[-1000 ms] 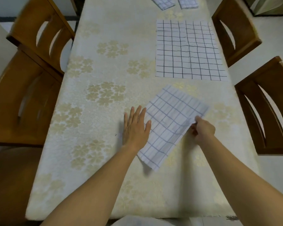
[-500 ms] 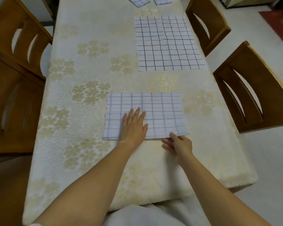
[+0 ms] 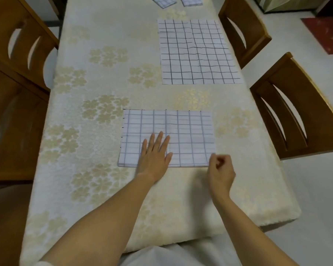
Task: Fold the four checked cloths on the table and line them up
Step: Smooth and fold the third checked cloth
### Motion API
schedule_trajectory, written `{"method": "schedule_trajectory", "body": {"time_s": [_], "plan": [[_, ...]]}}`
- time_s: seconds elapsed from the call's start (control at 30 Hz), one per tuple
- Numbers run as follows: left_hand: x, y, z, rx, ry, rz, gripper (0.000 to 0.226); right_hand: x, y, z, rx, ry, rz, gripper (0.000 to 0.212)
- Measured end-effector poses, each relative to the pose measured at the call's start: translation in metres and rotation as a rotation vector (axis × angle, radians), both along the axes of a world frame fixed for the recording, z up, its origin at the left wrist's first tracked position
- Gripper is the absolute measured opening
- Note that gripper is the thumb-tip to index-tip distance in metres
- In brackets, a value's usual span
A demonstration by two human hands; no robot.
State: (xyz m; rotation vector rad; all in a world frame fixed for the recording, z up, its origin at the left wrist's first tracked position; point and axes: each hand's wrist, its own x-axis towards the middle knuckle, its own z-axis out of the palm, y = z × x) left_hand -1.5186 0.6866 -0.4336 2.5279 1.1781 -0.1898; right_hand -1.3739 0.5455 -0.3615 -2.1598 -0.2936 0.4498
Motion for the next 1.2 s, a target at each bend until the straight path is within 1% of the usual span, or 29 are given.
{"method": "schedule_trajectory", "body": {"time_s": [0.07,0.13,0.2,0.27,0.33,0.4,0.47,0.53,0.63,0.77,0.87,0.93,1.0,1.03,1.1,1.2], "plan": [[0.003,0.002,0.007,0.021,-0.086,0.038,0.064,-0.009,0.03,0.002,0.039,-0.141,0.229,0.009],[0.01,0.009,0.014,0.048,-0.167,0.091,0.062,-0.012,0.063,-0.009,0.055,-0.299,0.446,0.021],[0.019,0.021,0.018,0.069,-0.142,0.11,0.06,-0.011,0.095,-0.024,0.017,-0.396,0.636,0.036],[0.026,0.035,0.015,0.084,-0.062,0.106,0.06,-0.008,0.121,-0.04,-0.094,-0.454,0.819,0.047],[0.031,0.05,0.009,0.066,0.01,0.108,0.062,0.0,0.14,-0.054,-0.256,-0.507,0.985,0.055],[0.03,0.063,0.002,0.032,0.038,0.128,0.061,0.009,0.152,-0.066,-0.386,-0.528,1.069,0.061],[0.024,0.072,-0.005,0.031,0.03,0.135,0.061,0.019,0.157,-0.075,-0.449,-0.548,1.088,0.06],[0.016,0.075,-0.008,0.061,0.035,0.13,0.063,0.03,0.159,-0.081,-0.441,-0.562,1.094,0.058],[0.011,0.074,-0.01,0.102,0.038,0.168,0.064,0.05,0.155,-0.085,-0.445,-0.584,1.084,0.063],[0.006,0.075,-0.013,0.095,0.022,0.168,0.066,0.086,0.14,-0.083,-0.498,-0.553,1.003,0.063],[0.006,0.075,-0.008,0.101,-0.019,0.152,0.069,0.096,0.129,-0.076,-0.566,-0.54,0.921,0.068],[0.011,0.068,0.001,0.143,-0.106,0.144,0.068,0.078,0.128,-0.067,-0.531,-0.629,0.888,0.067],[0.016,0.053,0.005,0.174,-0.132,0.13,0.067,0.044,0.127,-0.061,-0.419,-0.683,0.931,0.062],[0.017,0.044,0.003,0.17,-0.117,0.132,0.067,0.025,0.125,-0.061,-0.368,-0.671,0.958,0.06],[0.015,0.028,-0.005,0.14,-0.054,0.14,0.067,-0.005,0.117,-0.068,-0.351,-0.596,0.985,0.06],[0.006,0.02,-0.012,0.095,0.03,0.14,0.067,-0.014,0.1,-0.082,-0.451,-0.533,0.954,0.059]]}}
